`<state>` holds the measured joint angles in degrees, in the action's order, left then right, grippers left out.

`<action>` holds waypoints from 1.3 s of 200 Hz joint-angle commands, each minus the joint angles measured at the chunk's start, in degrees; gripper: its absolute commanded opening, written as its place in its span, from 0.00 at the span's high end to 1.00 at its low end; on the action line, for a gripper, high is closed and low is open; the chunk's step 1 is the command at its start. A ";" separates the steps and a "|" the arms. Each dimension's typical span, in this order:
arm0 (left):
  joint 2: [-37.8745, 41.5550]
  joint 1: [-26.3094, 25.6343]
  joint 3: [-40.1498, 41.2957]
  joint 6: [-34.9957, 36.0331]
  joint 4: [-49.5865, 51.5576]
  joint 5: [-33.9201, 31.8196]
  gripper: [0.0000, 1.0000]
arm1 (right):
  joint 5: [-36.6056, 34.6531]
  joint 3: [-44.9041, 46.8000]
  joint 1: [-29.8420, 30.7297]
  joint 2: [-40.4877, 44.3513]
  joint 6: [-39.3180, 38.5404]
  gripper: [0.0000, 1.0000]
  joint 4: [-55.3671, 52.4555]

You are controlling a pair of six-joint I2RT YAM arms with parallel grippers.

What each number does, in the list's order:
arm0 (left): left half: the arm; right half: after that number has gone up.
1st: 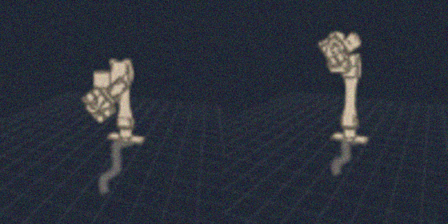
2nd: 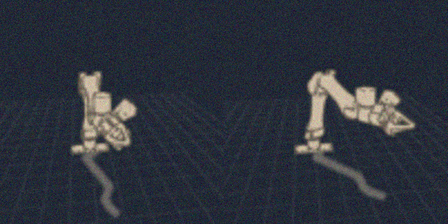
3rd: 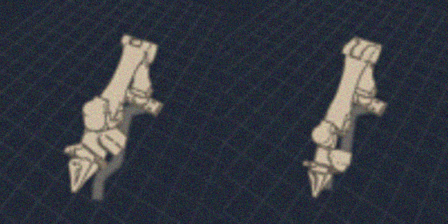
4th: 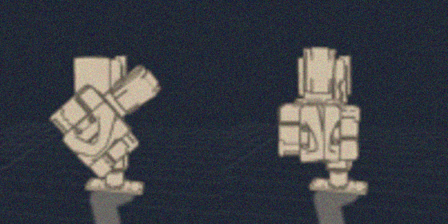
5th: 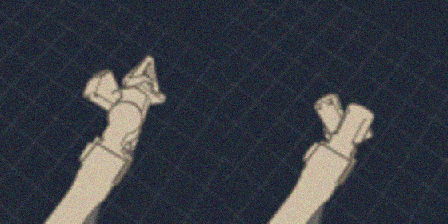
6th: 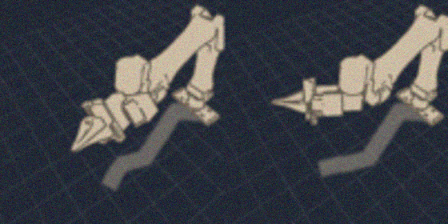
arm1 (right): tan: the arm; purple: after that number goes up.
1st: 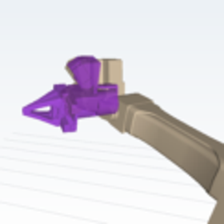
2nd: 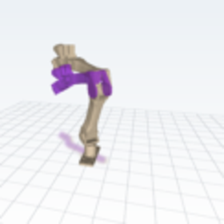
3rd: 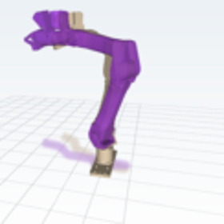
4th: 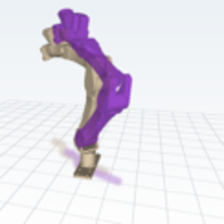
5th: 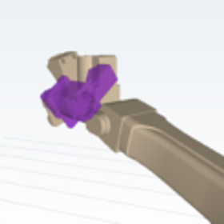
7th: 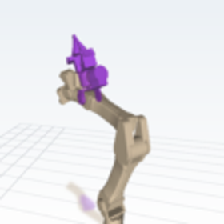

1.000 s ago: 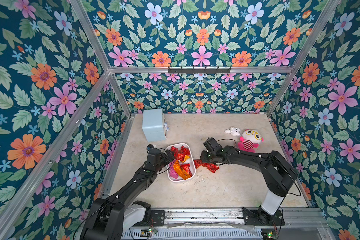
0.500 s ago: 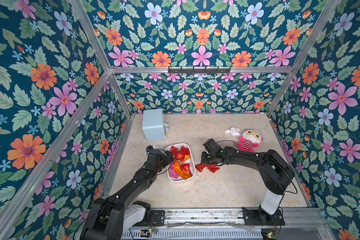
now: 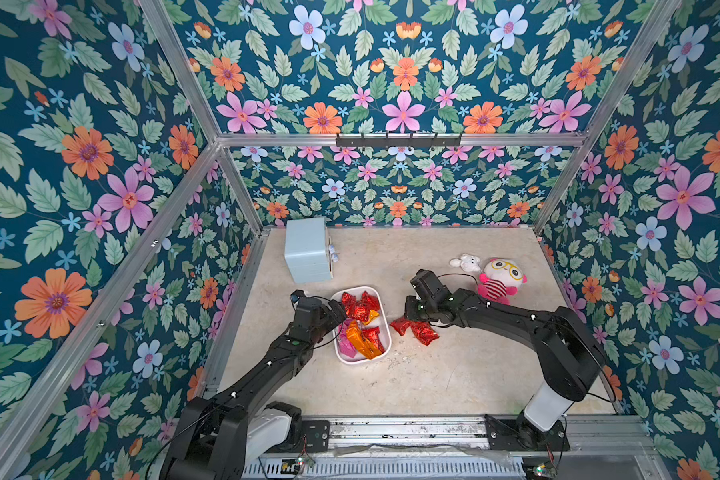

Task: Put the tea bags into the storage box
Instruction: Pick up the tea bag from the center of the board, then place the tea bag in the storage box.

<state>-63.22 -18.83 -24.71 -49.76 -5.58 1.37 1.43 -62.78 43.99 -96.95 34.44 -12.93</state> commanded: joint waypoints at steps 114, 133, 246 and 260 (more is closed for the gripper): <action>3.43 0.83 0.88 -0.49 2.66 -3.99 0.01 | 2.09 -11.72 10.54 -7.68 -11.40 1.00 0.52; 3.43 0.88 1.04 -0.44 2.68 -4.00 0.01 | 3.63 -12.00 11.21 -8.65 -11.22 1.00 1.39; 2.97 0.96 0.13 0.20 3.38 -4.77 0.01 | -7.79 -11.13 12.07 -3.48 -8.61 0.52 -2.78; 2.85 0.93 -0.01 0.45 3.46 -4.87 0.01 | -10.94 -11.20 11.57 -2.35 -7.91 0.51 -5.12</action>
<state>-60.40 -17.98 -24.23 -50.48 -2.57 -2.48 -1.50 -73.91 56.10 -101.01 25.08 -13.85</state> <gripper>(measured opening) 0.993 0.483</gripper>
